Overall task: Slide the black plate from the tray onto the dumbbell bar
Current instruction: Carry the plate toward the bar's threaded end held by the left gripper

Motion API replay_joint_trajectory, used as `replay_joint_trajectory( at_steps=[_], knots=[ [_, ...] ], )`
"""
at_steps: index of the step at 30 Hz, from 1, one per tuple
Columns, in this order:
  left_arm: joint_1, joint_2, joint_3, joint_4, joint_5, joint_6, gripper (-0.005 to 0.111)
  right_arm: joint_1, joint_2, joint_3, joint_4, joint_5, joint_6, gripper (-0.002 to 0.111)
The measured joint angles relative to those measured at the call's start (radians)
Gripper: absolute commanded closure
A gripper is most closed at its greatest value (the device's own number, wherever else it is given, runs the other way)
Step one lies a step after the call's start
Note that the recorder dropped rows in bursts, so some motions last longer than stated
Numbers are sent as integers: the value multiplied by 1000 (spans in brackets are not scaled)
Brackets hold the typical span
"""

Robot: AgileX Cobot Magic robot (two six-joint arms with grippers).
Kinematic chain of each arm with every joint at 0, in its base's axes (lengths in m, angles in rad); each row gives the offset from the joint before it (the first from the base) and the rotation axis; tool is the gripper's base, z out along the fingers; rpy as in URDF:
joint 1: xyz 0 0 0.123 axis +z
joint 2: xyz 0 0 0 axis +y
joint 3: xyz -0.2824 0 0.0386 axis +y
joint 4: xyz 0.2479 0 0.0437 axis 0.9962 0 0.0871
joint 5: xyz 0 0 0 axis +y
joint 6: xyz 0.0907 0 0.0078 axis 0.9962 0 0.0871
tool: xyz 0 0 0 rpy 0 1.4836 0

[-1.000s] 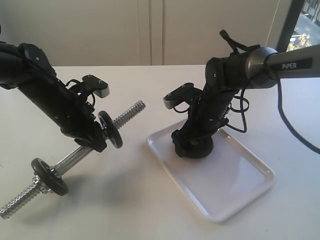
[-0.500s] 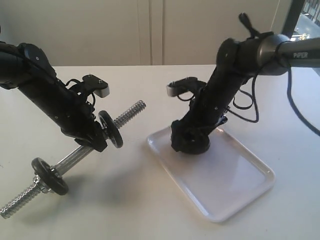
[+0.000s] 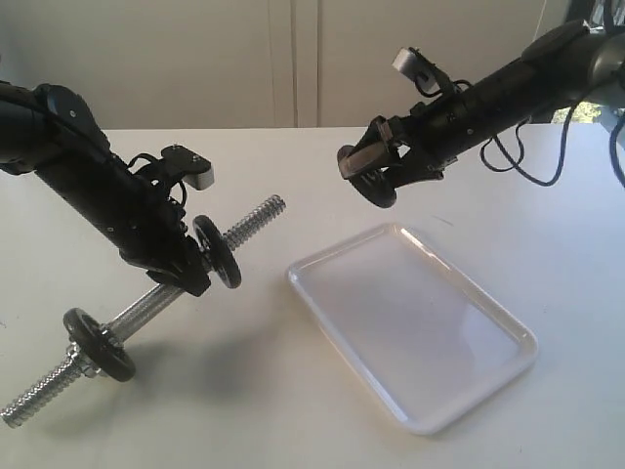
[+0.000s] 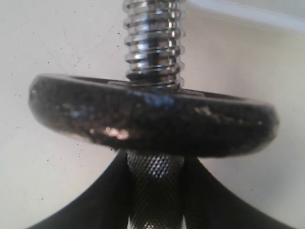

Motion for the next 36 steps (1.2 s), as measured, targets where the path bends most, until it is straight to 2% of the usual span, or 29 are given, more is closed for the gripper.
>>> replay_joint_trajectory(
  at_steps=[13, 22, 36],
  knots=[
    [0, 0, 0, -38, -2, 40, 107, 49, 71, -30, 183, -9, 4, 108],
    [0, 0, 0, -56, -6, 51, 107, 109, 71, -30, 185, -9, 10, 108],
    [0, 0, 0, -56, -6, 54, 107, 116, 58, -35, 183, -11, 4, 108]
  ],
)
